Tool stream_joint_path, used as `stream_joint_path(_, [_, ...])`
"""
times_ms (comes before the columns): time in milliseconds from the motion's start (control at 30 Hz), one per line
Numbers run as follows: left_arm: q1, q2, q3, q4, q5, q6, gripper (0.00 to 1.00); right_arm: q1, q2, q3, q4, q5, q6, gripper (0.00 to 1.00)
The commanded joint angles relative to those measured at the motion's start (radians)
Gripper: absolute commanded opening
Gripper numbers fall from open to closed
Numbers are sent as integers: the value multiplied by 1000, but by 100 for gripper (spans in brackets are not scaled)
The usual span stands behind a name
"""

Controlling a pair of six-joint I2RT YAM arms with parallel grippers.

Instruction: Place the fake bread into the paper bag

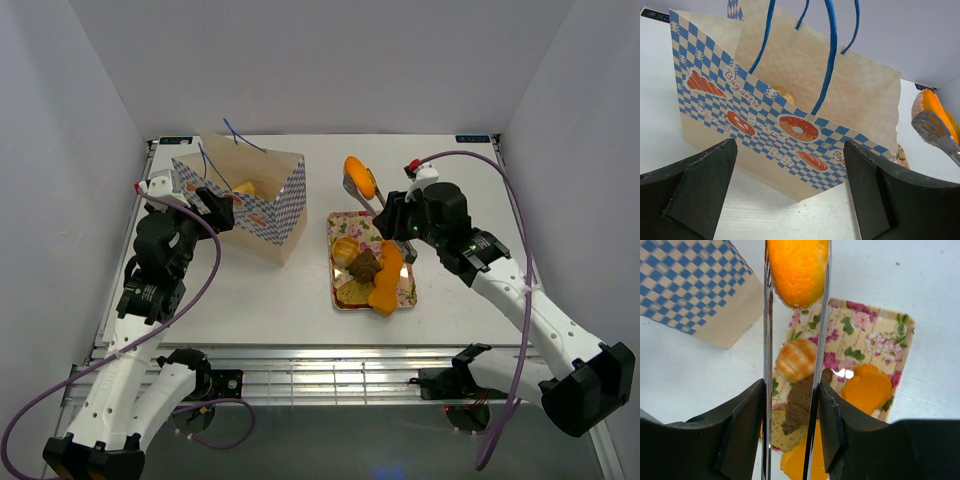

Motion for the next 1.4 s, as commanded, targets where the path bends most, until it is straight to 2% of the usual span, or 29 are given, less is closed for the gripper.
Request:
stream_joint_path(0, [-4,-15,-6,3,14,8,98,-4,-33,80,24,-70,-18,49])
stream_joint_path(100, [-6,-15,-6,4,30,17,98,-4,-43,99,44,-95,-26,49])
stream_joint_path(167, [-6,-15,-6,7,35,22,91,-6,-40,114,48,-121,-29,49])
stream_joint_path(200, [-6,-18,-8,9,37,22,91,-4,-37,126,53,-133,-33,49])
stream_joint_path(300, [-6,-12,-11,7,23,14,98,-4,-47,130,100,-196,-39,50])
stream_joint_path(533, [-6,-5,-8,0,-11,-3,98,10,-8,209,159,-326,-50,50])
stream_joint_path(833, [-13,-7,-5,10,-31,-18,98,59,68,287,195,-404,-65,50])
stream_joint_path(1067, [-21,-24,-9,26,-51,-30,98,141,185,396,166,-380,-122,52])
stream_joint_path(1233, [-26,22,-12,14,-43,9,98,155,259,455,156,-383,-133,52])
stream_joint_path(1367, [-27,56,-3,-13,-55,11,98,161,292,479,151,-392,-136,57])
